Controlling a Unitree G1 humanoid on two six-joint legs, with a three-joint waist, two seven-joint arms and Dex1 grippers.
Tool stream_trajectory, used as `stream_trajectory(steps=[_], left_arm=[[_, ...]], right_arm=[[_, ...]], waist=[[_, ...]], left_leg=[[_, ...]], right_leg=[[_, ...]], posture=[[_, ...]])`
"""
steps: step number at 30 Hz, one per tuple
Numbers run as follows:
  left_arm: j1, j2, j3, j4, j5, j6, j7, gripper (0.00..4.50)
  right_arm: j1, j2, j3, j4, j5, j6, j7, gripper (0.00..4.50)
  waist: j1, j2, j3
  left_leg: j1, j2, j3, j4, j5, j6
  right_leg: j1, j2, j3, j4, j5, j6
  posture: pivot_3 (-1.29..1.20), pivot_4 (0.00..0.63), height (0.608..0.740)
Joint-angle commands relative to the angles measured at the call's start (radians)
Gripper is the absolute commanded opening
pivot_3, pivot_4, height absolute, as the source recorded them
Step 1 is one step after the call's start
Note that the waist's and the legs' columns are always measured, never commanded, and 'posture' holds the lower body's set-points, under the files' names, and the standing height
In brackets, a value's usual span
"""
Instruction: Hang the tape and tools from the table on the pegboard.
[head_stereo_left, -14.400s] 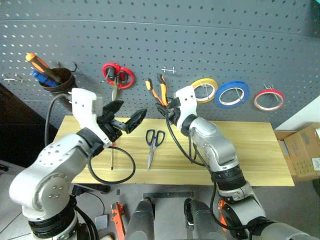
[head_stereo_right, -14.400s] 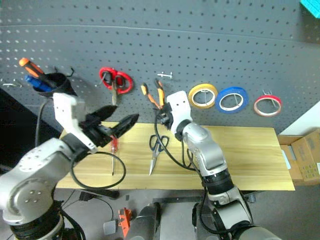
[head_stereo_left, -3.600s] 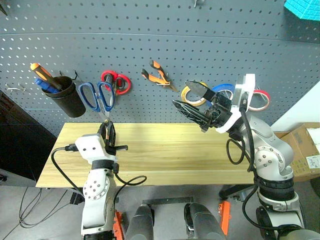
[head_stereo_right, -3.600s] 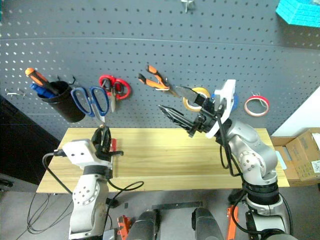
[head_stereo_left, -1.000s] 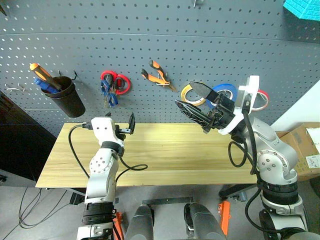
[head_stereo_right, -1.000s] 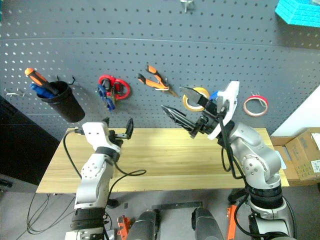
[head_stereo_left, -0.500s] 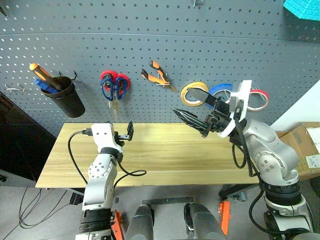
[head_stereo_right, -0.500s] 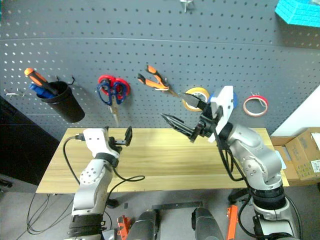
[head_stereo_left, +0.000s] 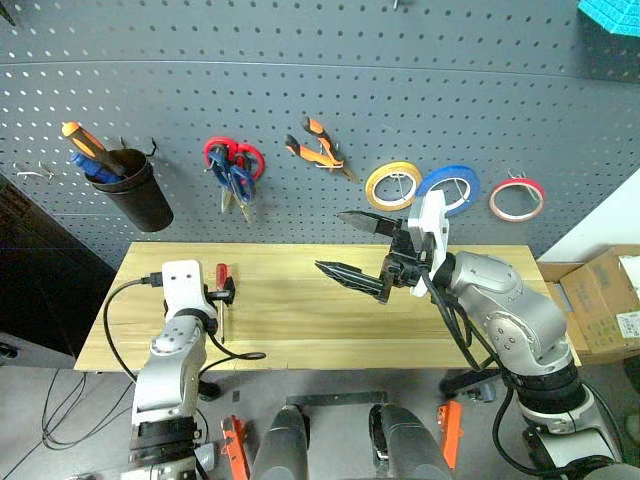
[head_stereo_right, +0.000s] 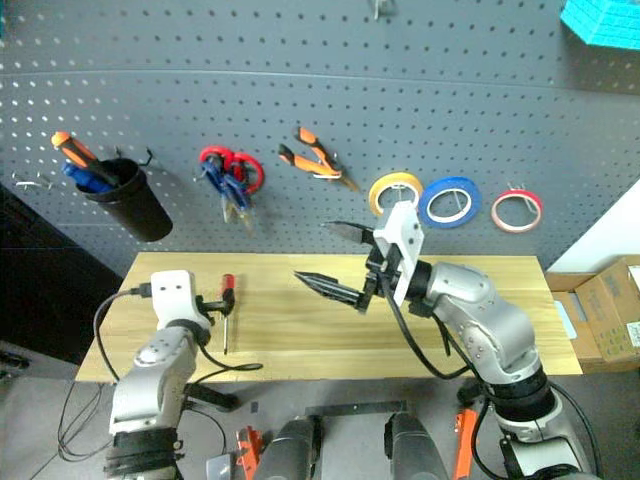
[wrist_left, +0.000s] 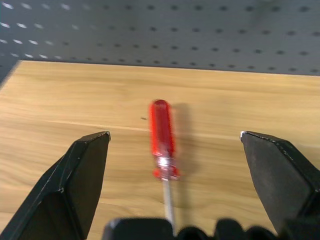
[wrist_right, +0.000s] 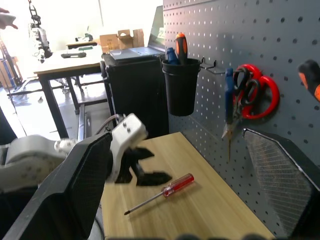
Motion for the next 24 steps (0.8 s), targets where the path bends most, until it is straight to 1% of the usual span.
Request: stream_trajectory(steps=[1, 6, 10, 13, 14, 16, 19, 24], left_arm=[[-0.068, 0.013, 0.018, 0.037, 0.014, 0.046, 0.033, 4.48], [-0.170, 0.030, -0.008, 0.142, 0.035, 0.107, 0.036, 4.48], [-0.222, 0.052, -0.033, 0.237, 0.062, 0.117, 0.034, 4.48], [-0.238, 0.061, -0.043, 0.282, 0.067, 0.120, 0.022, 4.48], [-0.238, 0.064, -0.046, 0.286, 0.068, 0.122, 0.017, 4.48], [-0.242, 0.069, -0.054, 0.301, 0.072, 0.123, 0.007, 4.48], [-0.253, 0.074, -0.067, 0.340, 0.078, 0.109, -0.006, 4.48], [-0.283, 0.078, -0.078, 0.427, 0.088, 0.072, -0.009, 4.48]], right_arm=[[-0.022, -0.006, -0.017, -0.009, 0.018, -0.006, 0.037, 4.50], [-0.061, -0.054, -0.024, 0.014, 0.061, 0.055, 0.120, 4.50], [-0.079, -0.094, 0.014, 0.058, 0.010, 0.039, 0.178, 4.50], [-0.072, -0.109, 0.035, 0.078, -0.034, 0.018, 0.194, 4.50], [-0.069, -0.116, 0.044, 0.080, -0.050, 0.015, 0.199, 4.50], [-0.064, -0.126, 0.061, 0.089, -0.081, 0.009, 0.208, 4.50], [-0.057, -0.133, 0.080, 0.109, -0.125, -0.020, 0.219, 4.50], [-0.054, -0.112, 0.069, 0.127, -0.142, -0.030, 0.207, 4.50]], waist=[[-0.001, 0.001, 0.006], [-0.003, 0.000, 0.018], [-0.004, -0.001, 0.030], [-0.007, -0.002, 0.044], [-0.008, -0.001, 0.047], [-0.008, -0.001, 0.053], [-0.008, -0.002, 0.066], [-0.009, -0.002, 0.072]], left_leg=[[0.000, 0.000, 0.000, 0.000, 0.000, 0.000], [-0.002, 0.000, 0.000, -0.001, 0.000, 0.000], [-0.004, 0.000, 0.001, -0.003, 0.000, 0.000], [-0.007, 0.000, 0.001, -0.003, 0.000, 0.000], [-0.010, 0.000, 0.001, -0.003, 0.000, 0.000], [-0.013, 0.000, 0.001, -0.003, 0.000, 0.000], [-0.014, 0.000, 0.001, -0.003, 0.000, 0.000], [-0.015, 0.000, 0.001, -0.002, 0.000, 0.000]], right_leg=[[0.000, 0.000, 0.000, 0.000, 0.000, 0.000], [-0.002, 0.000, 0.000, 0.000, 0.000, 0.000], [-0.006, 0.000, 0.000, 0.000, 0.000, 0.001], [-0.010, 0.000, 0.001, 0.001, 0.000, 0.002], [-0.014, 0.000, 0.001, 0.002, 0.002, 0.005], [-0.016, 0.000, 0.000, 0.002, 0.003, 0.007], [-0.017, 0.000, 0.000, 0.002, 0.003, 0.007], [-0.017, 0.000, 0.000, 0.001, 0.004, 0.007]], posture=[[0.07, 0.259, 0.740], [0.07, 0.275, 0.740], [0.06, 0.303, 0.740], [0.05, 0.324, 0.740], [0.05, 0.327, 0.740], [0.04, 0.335, 0.740], [0.03, 0.344, 0.740], [0.02, 0.352, 0.740]])
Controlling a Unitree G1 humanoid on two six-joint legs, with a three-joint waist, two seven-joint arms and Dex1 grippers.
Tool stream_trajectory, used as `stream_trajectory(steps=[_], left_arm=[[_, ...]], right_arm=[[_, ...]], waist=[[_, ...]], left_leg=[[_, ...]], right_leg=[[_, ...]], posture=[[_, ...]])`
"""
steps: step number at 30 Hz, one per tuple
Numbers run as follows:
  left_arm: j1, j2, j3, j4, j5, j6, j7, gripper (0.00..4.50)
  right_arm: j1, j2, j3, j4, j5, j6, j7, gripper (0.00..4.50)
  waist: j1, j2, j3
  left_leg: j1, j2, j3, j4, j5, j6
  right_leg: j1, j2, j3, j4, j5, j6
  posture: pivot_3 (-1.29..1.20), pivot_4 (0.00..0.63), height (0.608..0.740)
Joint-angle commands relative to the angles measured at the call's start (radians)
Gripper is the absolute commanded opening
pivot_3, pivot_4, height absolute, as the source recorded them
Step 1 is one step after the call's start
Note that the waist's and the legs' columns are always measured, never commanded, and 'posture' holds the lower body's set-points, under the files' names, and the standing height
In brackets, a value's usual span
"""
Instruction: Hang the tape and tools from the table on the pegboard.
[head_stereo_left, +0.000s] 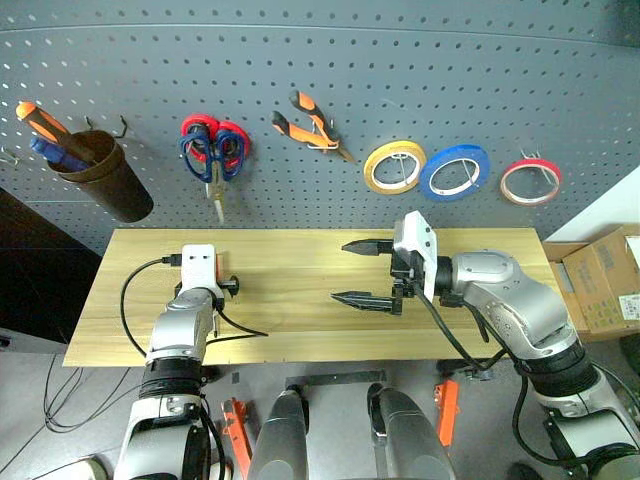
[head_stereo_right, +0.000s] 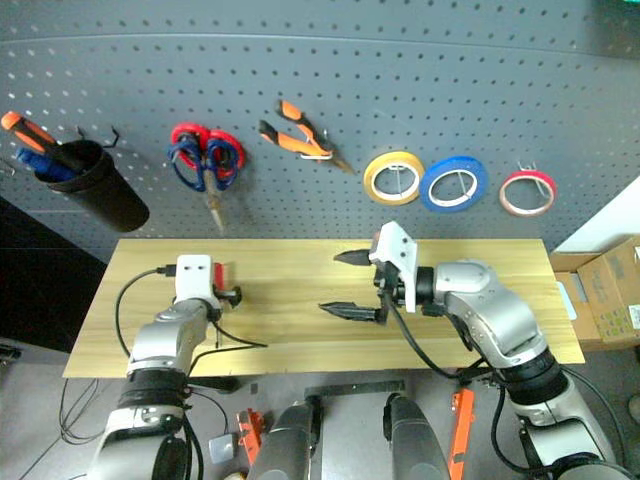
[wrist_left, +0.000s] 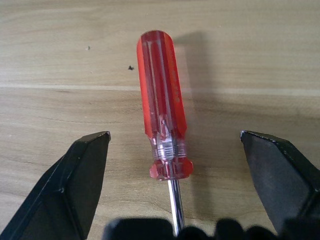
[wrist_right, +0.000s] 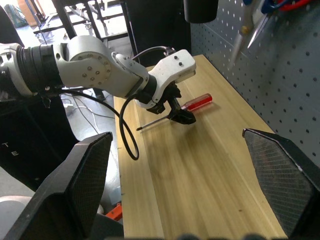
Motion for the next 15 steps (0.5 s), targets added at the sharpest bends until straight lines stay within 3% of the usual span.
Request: stream_trajectory(steps=[1, 12, 15], left_arm=[[-0.033, 0.016, -0.010, 0.060, 0.025, -0.044, 0.000, 4.48], [-0.139, 0.026, -0.030, 0.266, 0.050, -0.114, 0.004, 4.48], [-0.133, 0.024, -0.022, 0.267, 0.050, -0.119, 0.021, 3.91]], right_arm=[[-0.001, 0.013, -0.015, -0.015, -0.012, -0.028, -0.004, 4.50], [-0.021, 0.039, -0.032, 0.004, -0.012, -0.008, -0.005, 4.50], [-0.022, 0.041, -0.035, 0.006, -0.015, -0.009, -0.007, 4.50]], waist=[[0.000, 0.000, 0.002], [-0.005, 0.001, 0.007], [-0.010, 0.001, 0.009]], left_leg=[[0.000, 0.000, 0.000, 0.000, 0.000, 0.000], [0.000, -0.001, 0.000, 0.000, 0.000, 0.000], [0.000, 0.000, 0.000, 0.000, 0.000, 0.000]], right_leg=[[0.000, 0.000, 0.000, 0.000, 0.000, 0.000], [0.000, 0.000, 0.000, 0.000, 0.000, 0.000], [0.000, 0.000, 0.000, 0.000, 0.000, 0.000]], posture=[[0.02, 0.352, 0.740], [0.02, 0.357, 0.740], [0.02, 0.358, 0.740]])
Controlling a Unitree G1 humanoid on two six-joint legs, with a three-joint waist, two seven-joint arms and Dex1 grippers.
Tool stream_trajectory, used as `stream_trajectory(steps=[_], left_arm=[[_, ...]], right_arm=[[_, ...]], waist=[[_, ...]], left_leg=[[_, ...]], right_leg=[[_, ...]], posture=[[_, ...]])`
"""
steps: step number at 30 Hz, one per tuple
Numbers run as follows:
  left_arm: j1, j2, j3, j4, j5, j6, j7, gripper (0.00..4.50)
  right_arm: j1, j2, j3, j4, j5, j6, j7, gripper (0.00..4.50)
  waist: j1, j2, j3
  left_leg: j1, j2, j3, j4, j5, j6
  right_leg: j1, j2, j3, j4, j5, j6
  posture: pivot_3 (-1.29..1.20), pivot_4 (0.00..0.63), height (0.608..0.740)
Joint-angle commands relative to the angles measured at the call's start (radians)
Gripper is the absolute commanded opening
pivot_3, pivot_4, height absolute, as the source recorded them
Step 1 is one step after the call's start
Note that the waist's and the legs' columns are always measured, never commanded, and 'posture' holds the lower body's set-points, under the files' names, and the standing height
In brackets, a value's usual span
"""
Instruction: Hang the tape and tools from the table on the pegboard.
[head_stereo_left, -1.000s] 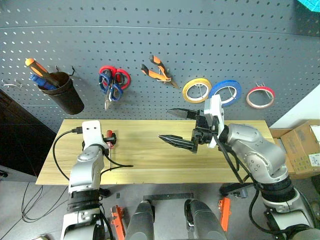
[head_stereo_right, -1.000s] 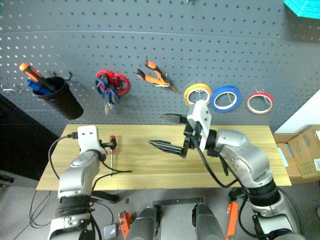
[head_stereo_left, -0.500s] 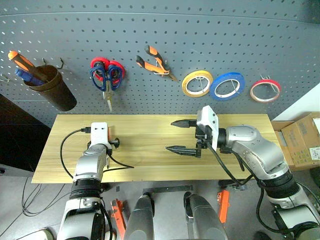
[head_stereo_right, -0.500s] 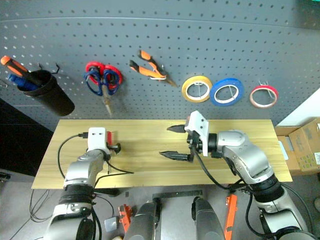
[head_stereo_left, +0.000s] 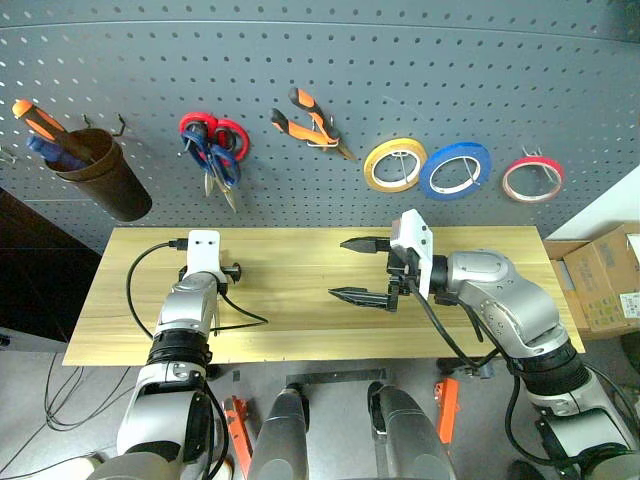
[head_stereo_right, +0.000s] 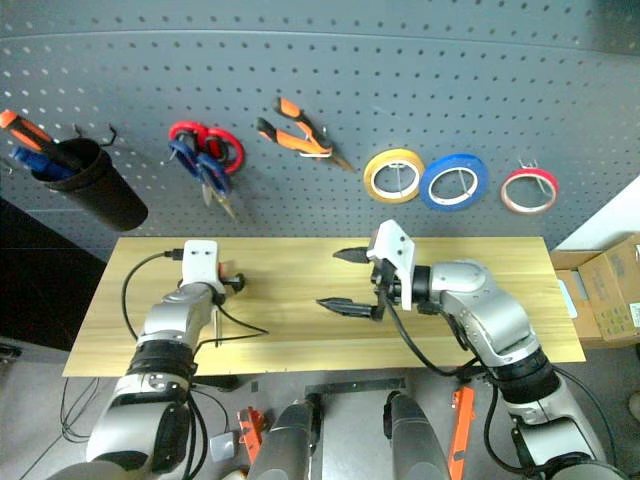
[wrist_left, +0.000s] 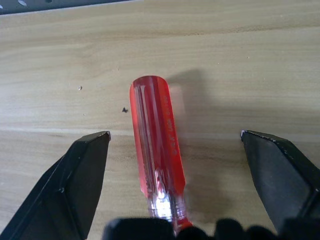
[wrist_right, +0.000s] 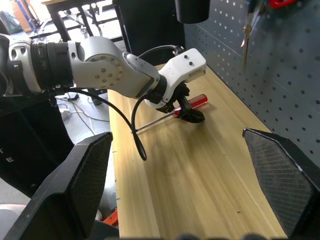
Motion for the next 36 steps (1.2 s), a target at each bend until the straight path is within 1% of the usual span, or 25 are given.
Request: stream_trajectory(steps=[1, 2, 3, 7, 9, 21, 25, 28, 33, 36], left_arm=[[0.019, 0.003, 0.003, 0.019, 0.015, 0.008, 0.021, 3.59], [0.021, 0.003, 0.003, 0.017, 0.014, 0.009, 0.021, 3.31], [0.023, 0.003, 0.003, 0.011, 0.012, 0.012, 0.021, 2.89], [0.028, 0.003, 0.012, 0.001, 0.005, 0.022, 0.030, 1.44], [0.037, 0.002, 0.018, -0.011, 0.001, 0.031, 0.033, 0.83], [0.071, -0.012, 0.017, -0.092, -0.009, 0.060, 0.021, 0.81], [0.137, -0.027, -0.022, -0.231, -0.002, 0.050, -0.016, 0.81], [0.218, -0.032, -0.044, -0.361, 0.009, 0.080, -0.021, 0.81], [0.322, -0.046, -0.044, -0.617, 0.012, 0.162, -0.010, 0.81], [0.354, -0.049, -0.035, -0.729, 0.018, 0.181, -0.002, 0.81]], right_arm=[[-0.014, 0.006, -0.023, -0.021, 0.007, -0.007, 0.001, 4.50], [-0.014, 0.007, -0.023, -0.021, 0.007, -0.006, 0.001, 4.50], [-0.015, 0.008, -0.024, -0.022, 0.007, -0.006, 0.000, 4.50], [-0.022, 0.012, -0.024, -0.011, 0.005, -0.009, 0.001, 4.50], [-0.027, 0.014, -0.026, -0.004, 0.004, -0.012, 0.002, 4.50], [-0.039, 0.019, -0.038, 0.013, 0.008, -0.025, 0.006, 4.50], [-0.039, 0.026, -0.081, -0.018, 0.051, -0.002, 0.000, 4.50], [-0.018, 0.029, -0.106, -0.064, 0.080, 0.027, -0.023, 4.50], [0.007, 0.047, -0.138, -0.129, 0.121, 0.076, -0.087, 4.50], [0.010, 0.059, -0.145, -0.128, 0.127, 0.078, -0.108, 4.50]], waist=[[-0.005, 0.000, 0.001], [-0.008, 0.000, 0.001], [-0.010, 0.000, 0.001], [-0.015, 0.000, 0.002], [-0.016, 0.001, 0.003], [-0.015, 0.001, 0.004], [-0.013, 0.001, 0.004], [-0.012, 0.001, 0.004], [-0.011, 0.001, 0.003], [-0.007, 0.000, 0.003]], left_leg=[[0.000, 0.000, 0.000, 0.000, 0.000, 0.000], [0.000, 0.000, 0.000, 0.000, 0.000, 0.000], [0.000, 0.000, 0.000, 0.000, 0.000, 0.000], [0.000, 0.000, 0.000, 0.000, 0.000, 0.000], [0.000, 0.000, 0.000, 0.000, 0.000, 0.000], [0.000, 0.000, 0.000, 0.000, 0.000, 0.000], [0.000, 0.000, 0.000, -0.001, 0.000, 0.000], [0.000, -0.001, 0.000, -0.001, 0.000, 0.000], [-0.001, 0.000, 0.000, -0.002, 0.000, 0.000], [-0.001, -0.001, 0.000, -0.002, 0.000, -0.001]], right_leg=[[0.000, 0.000, 0.000, 0.000, 0.000, 0.000], [0.000, 0.000, 0.000, 0.000, 0.000, 0.000], [0.000, 0.000, 0.000, 0.000, 0.000, 0.000], [0.000, 0.000, 0.000, 0.000, 0.000, 0.000], [0.000, 0.000, 0.000, 0.000, 0.000, 0.000], [0.000, 0.000, 0.000, 0.000, 0.000, 0.001], [0.000, 0.000, 0.000, -0.001, 0.000, 0.001], [0.000, -0.001, 0.000, -0.001, 0.000, 0.001], [-0.001, -0.002, 0.000, 0.000, 0.000, 0.001], [-0.001, -0.002, 0.000, 0.000, 0.000, 0.001]], posture=[[0.02, 0.358, 0.740], [0.02, 0.357, 0.740], [0.02, 0.357, 0.740], [0.03, 0.357, 0.740], [0.03, 0.356, 0.740], [0.03, 0.338, 0.740], [0.04, 0.317, 0.740], [0.05, 0.300, 0.740], [0.07, 0.268, 0.740], [0.09, 0.247, 0.740]])
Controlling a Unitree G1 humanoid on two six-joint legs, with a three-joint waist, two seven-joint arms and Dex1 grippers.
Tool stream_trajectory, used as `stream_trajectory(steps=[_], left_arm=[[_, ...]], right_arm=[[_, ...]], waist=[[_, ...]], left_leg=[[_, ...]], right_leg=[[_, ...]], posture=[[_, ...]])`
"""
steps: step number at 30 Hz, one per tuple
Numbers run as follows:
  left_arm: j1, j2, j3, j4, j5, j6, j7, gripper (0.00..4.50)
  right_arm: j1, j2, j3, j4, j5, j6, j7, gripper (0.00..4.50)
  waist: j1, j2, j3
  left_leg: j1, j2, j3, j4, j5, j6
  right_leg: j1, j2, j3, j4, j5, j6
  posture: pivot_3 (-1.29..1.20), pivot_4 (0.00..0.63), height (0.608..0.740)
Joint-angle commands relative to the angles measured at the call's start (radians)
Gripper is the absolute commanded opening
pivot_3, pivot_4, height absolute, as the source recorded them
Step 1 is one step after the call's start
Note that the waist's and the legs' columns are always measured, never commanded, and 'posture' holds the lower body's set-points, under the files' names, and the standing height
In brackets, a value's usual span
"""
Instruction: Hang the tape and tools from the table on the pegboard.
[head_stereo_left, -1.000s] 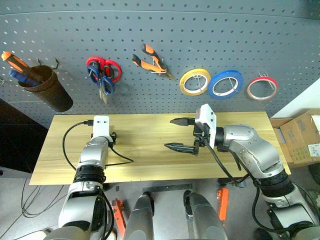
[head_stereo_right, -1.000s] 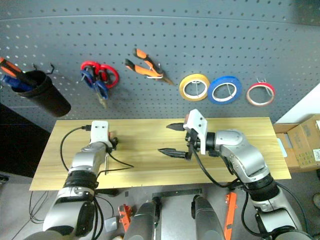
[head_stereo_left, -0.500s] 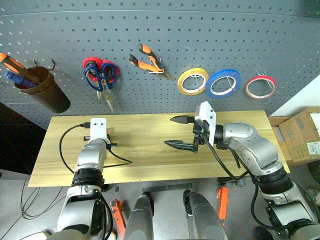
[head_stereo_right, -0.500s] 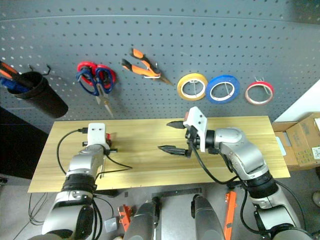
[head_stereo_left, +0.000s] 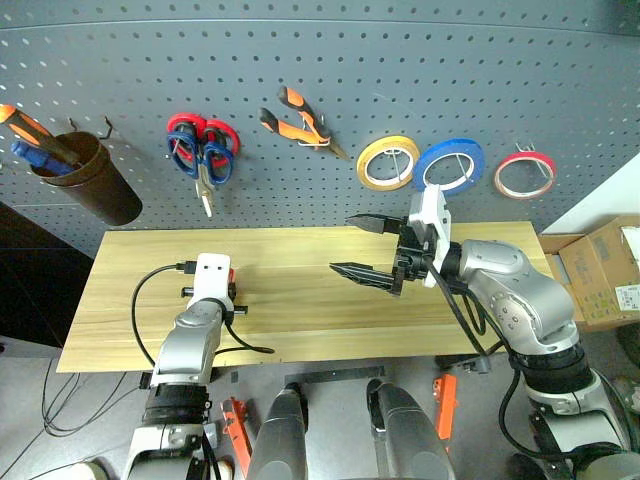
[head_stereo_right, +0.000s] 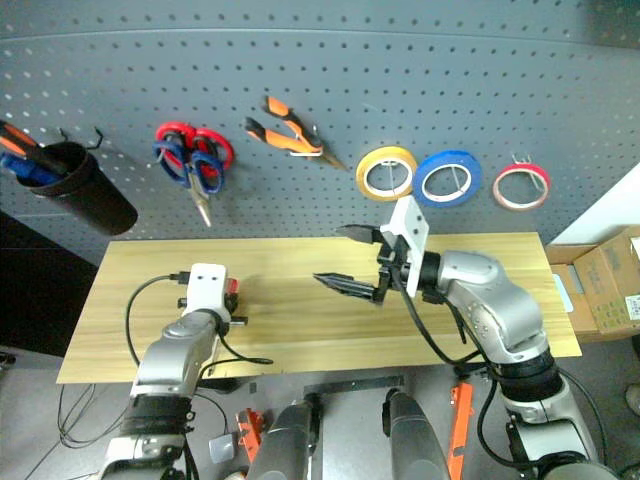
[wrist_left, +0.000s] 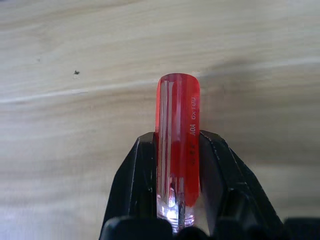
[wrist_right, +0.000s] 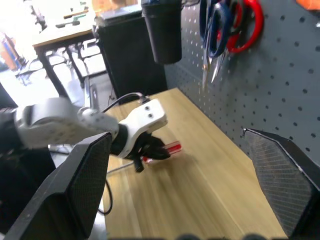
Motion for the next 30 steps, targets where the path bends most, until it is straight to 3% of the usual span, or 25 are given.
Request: stream_trajectory(steps=[1, 8, 11, 18, 22, 30], left_arm=[[0.025, -0.012, 0.027, -0.190, 0.001, 0.000, 0.018, 0.81], [0.077, -0.011, 0.060, -0.427, 0.002, -0.112, 0.019, 0.81], [0.059, -0.024, 0.098, -0.504, -0.027, -0.169, 0.015, 0.81], [0.009, -0.018, 0.127, -0.570, -0.047, -0.228, 0.004, 0.81], [-0.080, 0.000, 0.143, -0.551, -0.043, -0.242, 0.014, 0.81], [-0.319, 0.036, 0.201, -0.349, -0.061, -0.309, 0.028, 0.81]], right_arm=[[0.001, 0.017, -0.030, -0.045, 0.028, 0.001, -0.027, 4.50], [-0.006, 0.048, -0.060, -0.071, 0.107, 0.023, -0.036, 4.50], [-0.031, 0.105, -0.113, -0.111, 0.228, 0.091, -0.112, 4.50], [-0.084, 0.179, -0.170, -0.137, 0.347, 0.144, -0.244, 4.50], [-0.135, 0.226, -0.185, -0.110, 0.367, 0.133, -0.314, 4.50], [-0.164, 0.231, -0.161, -0.051, 0.289, 0.051, -0.307, 4.50]], waist=[[0.002, 0.000, -0.001], [0.023, -0.006, -0.019], [0.041, -0.008, -0.037], [0.058, -0.010, -0.074], [0.062, -0.011, -0.092], [0.077, -0.010, -0.128]], left_leg=[[0.000, 0.000, 0.000, 0.000, 0.000, 0.000], [0.000, 0.000, 0.000, 0.000, 0.000, 0.000], [0.000, 0.000, 0.000, -0.001, 0.000, 0.000], [0.000, -0.001, 0.000, 0.002, 0.000, 0.000], [0.001, -0.001, 0.000, 0.004, 0.000, 0.000], [0.006, -0.001, 0.001, 0.005, 0.001, 0.000]], right_leg=[[0.000, 0.000, 0.000, 0.000, 0.000, 0.000], [0.000, 0.000, 0.000, -0.001, 0.000, 0.000], [0.000, 0.000, -0.001, -0.001, 0.000, 0.000], [0.003, 0.000, -0.001, -0.002, 0.001, 0.000], [0.003, 0.000, -0.001, -0.001, 0.003, 0.000], [0.008, 0.002, 0.000, -0.001, 0.004, 0.000]], posture=[[0.09, 0.239, 0.740], [0.15, 0.175, 0.740], [0.18, 0.140, 0.740], [0.19, 0.114, 0.740], [0.20, 0.088, 0.740], [0.19, 0.059, 0.740]])
